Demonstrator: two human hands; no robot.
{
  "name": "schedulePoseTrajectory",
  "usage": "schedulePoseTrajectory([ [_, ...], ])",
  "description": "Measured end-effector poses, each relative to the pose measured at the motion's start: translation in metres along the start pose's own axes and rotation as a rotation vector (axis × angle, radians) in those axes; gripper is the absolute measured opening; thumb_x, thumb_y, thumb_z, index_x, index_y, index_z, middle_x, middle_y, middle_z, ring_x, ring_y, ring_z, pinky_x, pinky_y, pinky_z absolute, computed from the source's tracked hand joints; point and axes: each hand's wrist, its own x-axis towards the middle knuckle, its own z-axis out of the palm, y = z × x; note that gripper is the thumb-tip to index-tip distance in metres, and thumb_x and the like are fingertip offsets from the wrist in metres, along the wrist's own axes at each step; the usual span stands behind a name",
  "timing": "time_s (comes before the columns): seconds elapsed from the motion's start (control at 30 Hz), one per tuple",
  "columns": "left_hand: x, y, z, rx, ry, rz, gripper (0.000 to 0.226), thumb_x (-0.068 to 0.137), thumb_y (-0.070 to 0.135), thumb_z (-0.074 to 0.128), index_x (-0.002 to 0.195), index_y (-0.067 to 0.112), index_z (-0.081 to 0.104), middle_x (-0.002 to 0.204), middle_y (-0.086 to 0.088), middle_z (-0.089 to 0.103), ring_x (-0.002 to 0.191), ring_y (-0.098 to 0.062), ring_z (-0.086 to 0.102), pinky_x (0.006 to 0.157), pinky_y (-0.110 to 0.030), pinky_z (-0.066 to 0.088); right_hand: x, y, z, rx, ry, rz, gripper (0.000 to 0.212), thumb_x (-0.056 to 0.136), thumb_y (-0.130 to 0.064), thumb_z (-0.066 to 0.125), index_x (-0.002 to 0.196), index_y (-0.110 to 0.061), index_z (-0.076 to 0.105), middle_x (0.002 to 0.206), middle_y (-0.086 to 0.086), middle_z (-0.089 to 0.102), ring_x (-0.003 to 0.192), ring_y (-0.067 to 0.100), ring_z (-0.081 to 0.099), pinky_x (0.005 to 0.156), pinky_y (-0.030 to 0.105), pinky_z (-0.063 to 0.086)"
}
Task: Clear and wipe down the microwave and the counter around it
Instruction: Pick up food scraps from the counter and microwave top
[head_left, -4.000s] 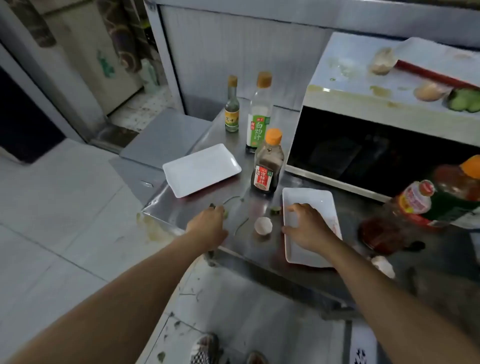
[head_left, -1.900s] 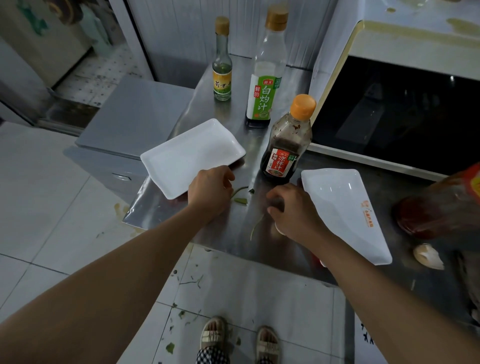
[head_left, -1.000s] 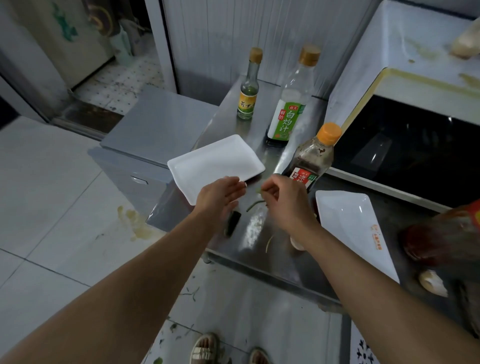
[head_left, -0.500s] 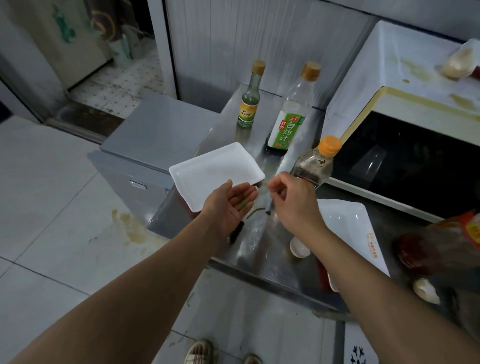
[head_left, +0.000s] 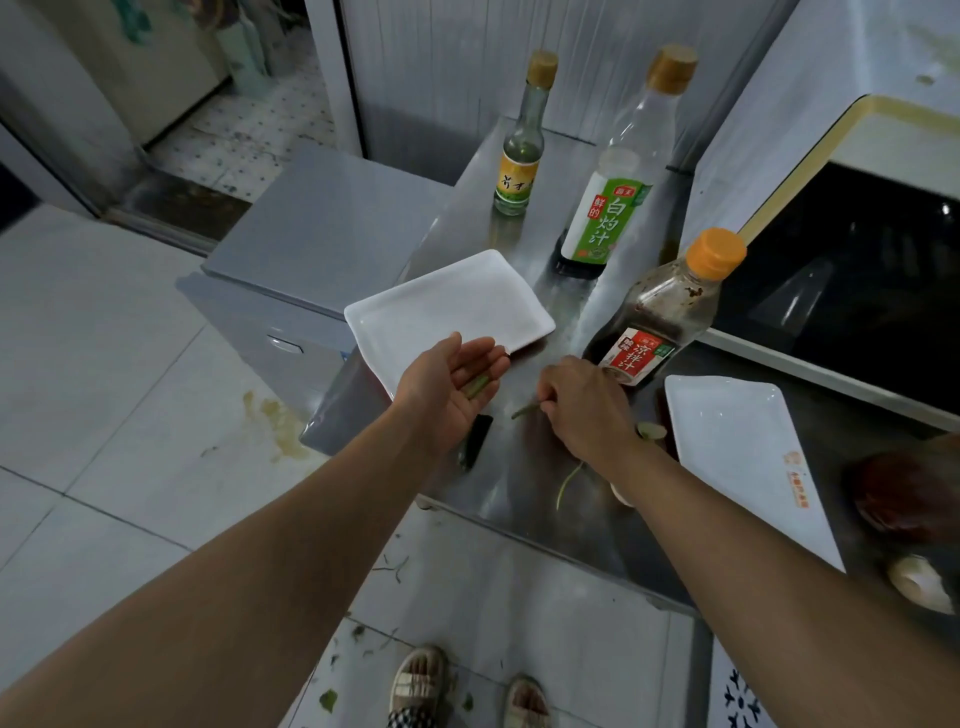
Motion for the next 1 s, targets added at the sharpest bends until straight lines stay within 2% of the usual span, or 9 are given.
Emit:
schedulePoseTrajectory([
  [0.17, -0.001, 0.0, -0.002, -0.01, -0.003, -0.005, 0.035, 0.1, 0.023, 0.034, 0.092, 0.004, 0.063, 0.091, -0.009, 0.068, 0.083, -0.018, 0.065, 0.071, -0.025, 0.049, -0.004, -0.002, -0.002, 0.075, 0.055, 0.036, 0.01, 0.087, -0.003, 0.051, 0.081, -0.009, 0.057, 0.095, 0.008, 0.056, 0.086, 0.027, 0.054, 0.066, 0.034, 0.039],
  [0.33, -0.009, 0.0, 0.004, -0.007, -0.022, -0.019, 0.037, 0.101, 0.025, 0.032, 0.094, 0.004, 0.063, 0.093, -0.011, 0.067, 0.084, -0.019, 0.065, 0.075, -0.027, 0.049, -0.005, -0.019, -0.038, 0.213, 0.192, -0.047, 0.003, 0.088, -0.012, 0.059, 0.088, -0.01, 0.062, 0.089, 0.008, 0.062, 0.082, 0.024, 0.056, 0.071, 0.04, 0.048],
  [0.43, -0.015, -0.002, 0.012, 0.008, -0.051, -0.052, 0.042, 0.101, 0.031, 0.03, 0.094, 0.003, 0.061, 0.09, -0.012, 0.066, 0.083, -0.02, 0.064, 0.077, -0.027, 0.047, -0.004, -0.035, -0.054, 0.22, 0.198, -0.129, 0.003, 0.086, -0.013, 0.063, 0.089, -0.012, 0.065, 0.09, 0.005, 0.065, 0.083, 0.022, 0.058, 0.073, 0.039, 0.049],
  [0.57, -0.024, -0.004, 0.017, -0.023, -0.084, -0.072, 0.048, 0.102, 0.036, 0.029, 0.094, 0.001, 0.06, 0.091, -0.013, 0.065, 0.086, -0.021, 0.061, 0.09, -0.031, 0.045, -0.008, -0.047, -0.059, 0.213, 0.171, -0.153, 0.009, 0.085, -0.015, 0.065, 0.093, -0.012, 0.068, 0.095, 0.005, 0.064, 0.087, 0.022, 0.059, 0.076, 0.04, 0.051],
  [0.67, -0.029, -0.004, 0.016, -0.026, -0.115, -0.077, 0.055, 0.102, 0.037, 0.025, 0.098, -0.002, 0.063, 0.092, -0.015, 0.066, 0.089, -0.021, 0.061, 0.089, -0.03, 0.047, -0.013, -0.044, -0.058, 0.205, 0.159, -0.153, 0.011, 0.086, -0.016, 0.064, 0.096, -0.013, 0.069, 0.097, 0.005, 0.063, 0.088, 0.021, 0.058, 0.075, 0.04, 0.05],
  [0.73, -0.031, -0.004, 0.016, -0.016, -0.093, -0.077, 0.054, 0.102, 0.038, 0.025, 0.101, -0.002, 0.062, 0.093, -0.014, 0.065, 0.087, -0.021, 0.061, 0.085, -0.029, 0.047, -0.017, -0.037, -0.058, 0.202, 0.198, -0.132, 0.009, 0.087, -0.015, 0.064, 0.095, -0.014, 0.068, 0.095, 0.005, 0.063, 0.085, 0.019, 0.057, 0.074, 0.04, 0.05],
  [0.83, -0.03, -0.006, 0.014, -0.019, -0.062, -0.069, 0.05, 0.102, 0.036, 0.026, 0.095, 0.001, 0.061, 0.094, -0.014, 0.066, 0.087, -0.022, 0.063, 0.086, -0.028, 0.046, -0.023, -0.021, -0.059, 0.222, 0.236, -0.051, 0.009, 0.087, -0.012, 0.062, 0.095, -0.014, 0.066, 0.096, 0.003, 0.062, 0.084, 0.018, 0.057, 0.076, 0.037, 0.05],
  [1.0, -0.026, -0.008, 0.009, -0.021, -0.048, -0.062, 0.048, 0.101, 0.036, 0.027, 0.095, 0.003, 0.061, 0.095, -0.013, 0.067, 0.087, -0.021, 0.064, 0.085, -0.028, 0.045, -0.025, 0.005, -0.045, 0.12, 0.116, 0.094, 0.017, 0.085, -0.009, 0.062, 0.1, -0.015, 0.066, 0.103, 0.005, 0.064, 0.095, 0.022, 0.059, 0.078, 0.035, 0.05],
])
